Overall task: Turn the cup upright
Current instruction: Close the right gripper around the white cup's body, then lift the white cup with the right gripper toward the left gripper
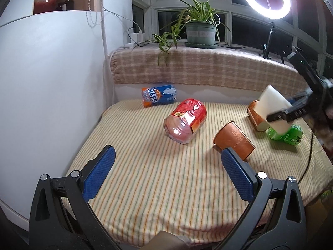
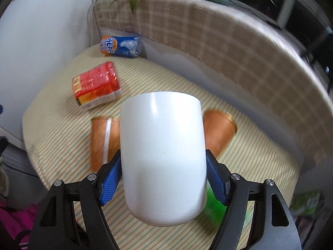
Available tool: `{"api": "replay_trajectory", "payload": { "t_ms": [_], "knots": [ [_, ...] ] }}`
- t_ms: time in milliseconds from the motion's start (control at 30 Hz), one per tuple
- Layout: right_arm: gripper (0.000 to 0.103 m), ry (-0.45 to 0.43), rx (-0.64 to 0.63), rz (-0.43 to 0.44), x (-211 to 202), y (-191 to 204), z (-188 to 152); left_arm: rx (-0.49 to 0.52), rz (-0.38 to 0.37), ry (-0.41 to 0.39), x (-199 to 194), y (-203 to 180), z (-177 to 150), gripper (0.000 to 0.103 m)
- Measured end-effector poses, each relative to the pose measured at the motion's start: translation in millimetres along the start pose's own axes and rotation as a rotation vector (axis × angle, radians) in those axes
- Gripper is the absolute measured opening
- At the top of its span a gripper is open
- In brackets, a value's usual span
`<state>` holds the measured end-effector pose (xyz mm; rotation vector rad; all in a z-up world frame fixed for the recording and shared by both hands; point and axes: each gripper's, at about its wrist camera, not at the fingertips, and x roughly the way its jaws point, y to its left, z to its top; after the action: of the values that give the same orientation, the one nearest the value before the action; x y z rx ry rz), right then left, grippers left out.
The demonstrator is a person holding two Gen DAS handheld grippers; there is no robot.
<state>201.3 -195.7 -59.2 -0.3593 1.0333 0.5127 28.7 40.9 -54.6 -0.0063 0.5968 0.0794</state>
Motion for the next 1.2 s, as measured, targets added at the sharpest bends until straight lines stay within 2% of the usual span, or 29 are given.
{"api": "replay_trajectory", "payload": {
  "t_ms": [267, 567, 800, 1000, 1200],
  "knots": [
    [0.074, 0.042, 0.239, 0.062, 3, 10, -66, 0.0, -0.121, 0.08, 16, -9, 2, 0.103],
    [0.074, 0.074, 0.495, 0.145, 19, 13, -112, -0.051, -0.222, 0.172, 35, -13, 1, 0.103],
    [0.074, 0.073, 0.554, 0.154, 21, 13, -120, -0.067, -0.29, 0.218, 41, -21, -2, 0.103],
    [0.075, 0.054, 0.514, 0.126, 24, 23, -117, -0.094, -0.315, 0.267, 48, -24, -2, 0.103],
    [0.079, 0.004, 0.458, 0.075, 8, 28, -115, -0.089, -0.319, 0.277, 47, -27, -2, 0.103]
  ]
}}
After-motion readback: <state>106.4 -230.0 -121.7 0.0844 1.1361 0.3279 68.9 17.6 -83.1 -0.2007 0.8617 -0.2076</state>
